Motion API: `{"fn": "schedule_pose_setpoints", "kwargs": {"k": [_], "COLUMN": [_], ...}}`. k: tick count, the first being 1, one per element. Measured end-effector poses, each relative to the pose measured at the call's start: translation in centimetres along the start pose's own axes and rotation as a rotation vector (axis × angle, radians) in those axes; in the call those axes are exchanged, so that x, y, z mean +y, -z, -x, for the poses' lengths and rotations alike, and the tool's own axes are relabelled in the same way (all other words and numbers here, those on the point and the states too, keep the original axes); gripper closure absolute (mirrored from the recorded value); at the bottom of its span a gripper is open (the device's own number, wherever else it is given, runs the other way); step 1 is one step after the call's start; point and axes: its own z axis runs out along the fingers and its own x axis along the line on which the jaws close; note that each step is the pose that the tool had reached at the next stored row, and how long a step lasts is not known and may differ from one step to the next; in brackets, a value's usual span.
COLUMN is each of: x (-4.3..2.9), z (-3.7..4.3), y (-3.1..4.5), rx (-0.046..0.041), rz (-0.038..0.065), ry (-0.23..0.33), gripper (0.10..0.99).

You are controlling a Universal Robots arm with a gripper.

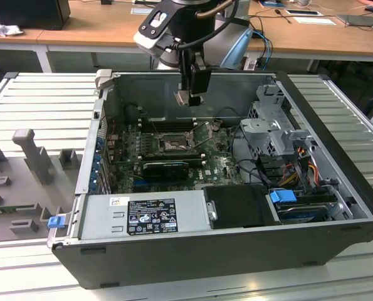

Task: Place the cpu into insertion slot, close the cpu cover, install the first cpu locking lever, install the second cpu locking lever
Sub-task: 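Place the cpu into insertion slot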

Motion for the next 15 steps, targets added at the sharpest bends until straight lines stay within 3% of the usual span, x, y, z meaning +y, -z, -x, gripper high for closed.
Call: {"fn": "schedule_pose_setpoints", "kwargs": {"k": [15], "x": [0.0], "z": [0.0], "y": [0.0], "rx": [-0.0089], "rz": [0.002], "ry": [-0.1], "gripper": [0.557]}}
